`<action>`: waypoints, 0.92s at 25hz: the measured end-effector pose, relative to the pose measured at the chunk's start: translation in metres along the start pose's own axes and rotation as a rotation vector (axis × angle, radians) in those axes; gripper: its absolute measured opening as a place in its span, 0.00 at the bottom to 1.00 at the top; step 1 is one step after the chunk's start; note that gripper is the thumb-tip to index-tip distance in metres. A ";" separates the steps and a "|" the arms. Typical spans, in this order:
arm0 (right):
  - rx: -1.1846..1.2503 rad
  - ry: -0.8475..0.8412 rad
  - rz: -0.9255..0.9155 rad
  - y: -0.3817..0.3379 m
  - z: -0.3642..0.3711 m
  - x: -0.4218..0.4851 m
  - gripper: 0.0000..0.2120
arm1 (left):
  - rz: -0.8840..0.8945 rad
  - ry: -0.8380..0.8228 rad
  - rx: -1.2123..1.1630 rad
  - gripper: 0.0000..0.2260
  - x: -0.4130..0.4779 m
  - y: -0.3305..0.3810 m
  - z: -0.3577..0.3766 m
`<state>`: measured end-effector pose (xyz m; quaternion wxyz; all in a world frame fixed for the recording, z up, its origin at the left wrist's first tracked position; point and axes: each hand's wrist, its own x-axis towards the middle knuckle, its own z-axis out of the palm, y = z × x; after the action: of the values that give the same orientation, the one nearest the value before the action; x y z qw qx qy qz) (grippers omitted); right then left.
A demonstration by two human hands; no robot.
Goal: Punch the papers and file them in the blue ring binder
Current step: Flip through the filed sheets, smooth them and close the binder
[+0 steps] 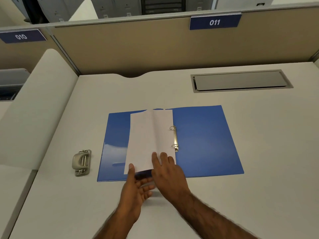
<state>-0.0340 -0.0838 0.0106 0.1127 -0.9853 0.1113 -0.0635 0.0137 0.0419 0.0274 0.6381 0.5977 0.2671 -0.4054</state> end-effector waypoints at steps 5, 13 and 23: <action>0.125 -0.001 0.205 0.006 -0.021 -0.005 0.31 | 0.368 0.075 0.064 0.17 -0.001 0.024 0.029; 0.701 0.032 0.703 0.052 -0.043 -0.008 0.18 | 0.773 -0.306 0.595 0.34 -0.016 0.017 0.099; 1.095 0.184 0.932 0.094 -0.045 -0.028 0.05 | 0.935 -0.008 1.216 0.22 0.102 0.044 0.116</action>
<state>-0.0867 -0.1758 0.0287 0.5954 -0.6285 0.4810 -0.1382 0.0874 -0.0935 -0.0162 0.3031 0.8928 -0.2858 -0.1713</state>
